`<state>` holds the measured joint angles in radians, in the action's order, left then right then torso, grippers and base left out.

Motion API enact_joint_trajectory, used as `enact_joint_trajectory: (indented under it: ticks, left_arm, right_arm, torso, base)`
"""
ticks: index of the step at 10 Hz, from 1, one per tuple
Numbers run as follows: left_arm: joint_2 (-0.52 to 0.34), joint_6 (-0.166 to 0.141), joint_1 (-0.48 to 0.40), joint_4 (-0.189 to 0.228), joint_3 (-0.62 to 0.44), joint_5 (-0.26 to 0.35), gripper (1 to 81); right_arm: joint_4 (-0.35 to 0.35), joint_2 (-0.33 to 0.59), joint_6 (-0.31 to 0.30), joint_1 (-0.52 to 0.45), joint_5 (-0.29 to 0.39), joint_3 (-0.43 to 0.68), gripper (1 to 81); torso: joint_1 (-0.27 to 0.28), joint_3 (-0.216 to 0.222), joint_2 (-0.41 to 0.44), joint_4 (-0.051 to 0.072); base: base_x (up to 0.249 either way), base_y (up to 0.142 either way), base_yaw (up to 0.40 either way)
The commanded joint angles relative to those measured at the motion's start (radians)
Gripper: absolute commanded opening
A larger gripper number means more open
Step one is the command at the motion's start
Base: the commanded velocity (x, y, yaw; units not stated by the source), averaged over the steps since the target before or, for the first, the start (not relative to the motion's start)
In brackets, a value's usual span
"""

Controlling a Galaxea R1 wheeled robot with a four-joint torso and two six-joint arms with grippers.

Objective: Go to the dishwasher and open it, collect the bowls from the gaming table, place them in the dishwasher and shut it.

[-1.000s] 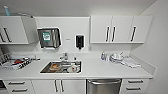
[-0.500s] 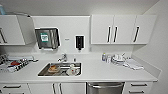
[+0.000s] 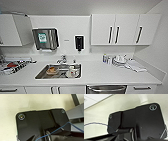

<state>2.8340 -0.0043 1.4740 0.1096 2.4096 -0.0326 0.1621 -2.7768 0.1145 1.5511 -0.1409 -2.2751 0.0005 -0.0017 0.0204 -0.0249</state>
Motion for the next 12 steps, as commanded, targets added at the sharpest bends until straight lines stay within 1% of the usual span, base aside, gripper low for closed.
enact_joint_trajectory:
  ticks: [1, 10, 12]
  left_arm:
    - [-0.011, 0.0, -0.057, 0.013, -0.009, 0.045, 81.1]
    - [-0.013, 0.0, -0.057, 0.012, -0.009, 0.045, 81.1]
    - [-0.013, 0.0, -0.057, 0.012, -0.009, 0.045, 81.1]
  right_arm:
    - [-0.009, 0.01, 0.005, -0.058, 0.05, 0.008, 81.1]
    - [-0.009, 0.004, 0.005, -0.058, 0.05, -0.001, 81.1]
    - [-0.009, 0.003, 0.005, -0.056, 0.05, -0.001, 81.1]
  torso:
    - [0.0, 0.0, 0.0, 0.0]
    - [0.0, 0.0, 0.0, 0.0]
    - [0.0, 0.0, 0.0, 0.0]
  base:
    - [0.123, 0.0, 0.0]
    - [0.123, -0.074, 0.0]
    - [0.104, 0.0, 0.0]
